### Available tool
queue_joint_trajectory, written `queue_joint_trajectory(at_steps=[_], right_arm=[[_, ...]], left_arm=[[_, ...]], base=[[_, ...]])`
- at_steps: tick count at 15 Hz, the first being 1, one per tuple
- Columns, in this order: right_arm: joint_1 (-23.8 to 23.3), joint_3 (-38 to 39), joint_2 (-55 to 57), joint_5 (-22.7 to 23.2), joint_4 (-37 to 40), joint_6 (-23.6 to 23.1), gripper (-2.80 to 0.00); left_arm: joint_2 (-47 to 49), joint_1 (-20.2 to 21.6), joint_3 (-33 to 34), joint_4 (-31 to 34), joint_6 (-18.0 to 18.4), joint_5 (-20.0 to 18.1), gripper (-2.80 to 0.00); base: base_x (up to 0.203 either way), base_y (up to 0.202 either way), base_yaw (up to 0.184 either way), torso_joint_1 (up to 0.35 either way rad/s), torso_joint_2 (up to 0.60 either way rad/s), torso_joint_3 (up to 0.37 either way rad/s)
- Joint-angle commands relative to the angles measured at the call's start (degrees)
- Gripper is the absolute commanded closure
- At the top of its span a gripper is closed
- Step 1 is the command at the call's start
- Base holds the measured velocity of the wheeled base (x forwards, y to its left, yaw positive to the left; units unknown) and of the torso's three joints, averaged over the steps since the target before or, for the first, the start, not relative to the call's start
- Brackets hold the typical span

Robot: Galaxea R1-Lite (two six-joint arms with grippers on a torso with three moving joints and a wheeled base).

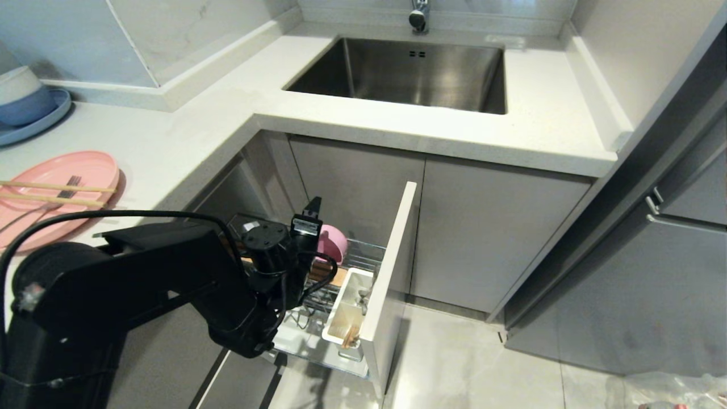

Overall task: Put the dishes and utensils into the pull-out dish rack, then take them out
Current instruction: Pick up the chopsticks and place it in the cupboard

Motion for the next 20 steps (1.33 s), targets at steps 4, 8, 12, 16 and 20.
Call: queue_joint_trajectory(at_steps=[4, 8, 12, 16, 20], right_arm=[[0.0, 0.0, 0.0, -0.1, 0.0, 0.0, 0.0], [0.0, 0.0, 0.0, 0.0, 0.0, 0.0, 0.0], [0.0, 0.0, 0.0, 0.0, 0.0, 0.0, 0.0], [0.0, 0.0, 0.0, 0.0, 0.0, 0.0, 0.0], [0.0, 0.0, 0.0, 0.0, 0.0, 0.0, 0.0]], left_arm=[[-11.6, 2.0, 10.1, -0.5, 3.5, -8.2, -2.8], [-18.9, 7.7, 18.6, -0.5, 14.1, -21.4, -2.8], [-28.3, 13.6, 22.4, 3.9, 22.2, -35.1, -2.8], [-36.3, 14.7, 22.5, 14.1, 25.9, -38.7, -2.8], [-40.8, 14.4, 19.4, 20.6, 28.9, -42.7, 0.0]], base=[[0.0, 0.0, 0.0, 0.0, 0.0, 0.0], [0.0, 0.0, 0.0, 0.0, 0.0, 0.0], [0.0, 0.0, 0.0, 0.0, 0.0, 0.0], [0.0, 0.0, 0.0, 0.0, 0.0, 0.0], [0.0, 0.0, 0.0, 0.0, 0.0, 0.0]])
